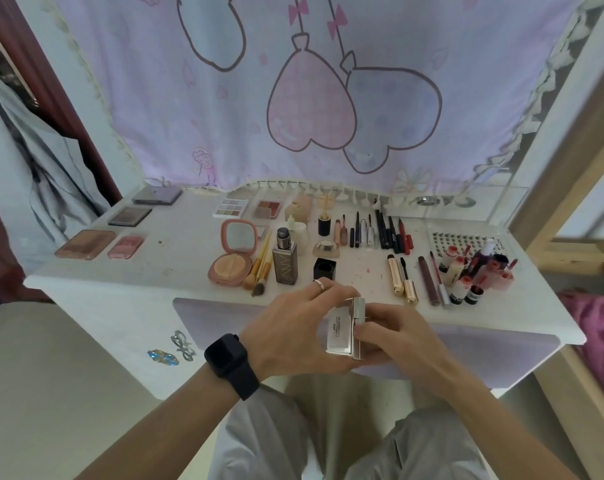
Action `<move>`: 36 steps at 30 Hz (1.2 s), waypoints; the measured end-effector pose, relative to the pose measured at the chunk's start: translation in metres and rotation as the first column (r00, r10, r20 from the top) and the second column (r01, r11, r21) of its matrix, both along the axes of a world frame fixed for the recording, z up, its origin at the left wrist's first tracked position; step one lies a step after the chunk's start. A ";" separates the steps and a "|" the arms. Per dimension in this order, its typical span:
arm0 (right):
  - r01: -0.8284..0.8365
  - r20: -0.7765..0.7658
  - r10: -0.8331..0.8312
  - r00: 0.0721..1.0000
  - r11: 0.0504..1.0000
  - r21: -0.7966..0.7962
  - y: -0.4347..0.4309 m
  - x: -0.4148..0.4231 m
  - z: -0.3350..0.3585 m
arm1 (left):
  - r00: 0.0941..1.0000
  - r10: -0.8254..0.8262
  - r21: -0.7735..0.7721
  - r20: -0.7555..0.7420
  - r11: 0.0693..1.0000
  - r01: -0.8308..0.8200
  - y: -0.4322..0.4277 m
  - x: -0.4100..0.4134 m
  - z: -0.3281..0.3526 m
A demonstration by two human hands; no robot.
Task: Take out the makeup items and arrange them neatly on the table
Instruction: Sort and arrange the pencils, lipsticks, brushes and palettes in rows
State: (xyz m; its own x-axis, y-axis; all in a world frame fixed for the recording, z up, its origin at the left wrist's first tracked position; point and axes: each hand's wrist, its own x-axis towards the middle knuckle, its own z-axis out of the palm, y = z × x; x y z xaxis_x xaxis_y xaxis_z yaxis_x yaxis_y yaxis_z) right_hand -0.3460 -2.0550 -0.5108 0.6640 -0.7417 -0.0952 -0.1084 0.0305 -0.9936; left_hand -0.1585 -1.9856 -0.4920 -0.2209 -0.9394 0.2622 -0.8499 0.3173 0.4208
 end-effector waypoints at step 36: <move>-0.147 0.234 0.095 0.968 0.965 0.215 -0.013 -0.001 -0.016 | 0.730 0.200 0.343 -0.653 0.938 0.050 0.002 -0.004 -0.010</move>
State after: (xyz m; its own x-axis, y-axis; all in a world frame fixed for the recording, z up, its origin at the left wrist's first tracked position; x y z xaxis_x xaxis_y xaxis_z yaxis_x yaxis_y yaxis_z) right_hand -0.3467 -2.0676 -0.5273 0.7708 -0.6300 -0.0947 0.0947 0.2603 -0.9609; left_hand -0.1626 -1.9840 -0.5018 -0.0299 -0.9996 -0.0006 -0.3180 0.0089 0.9480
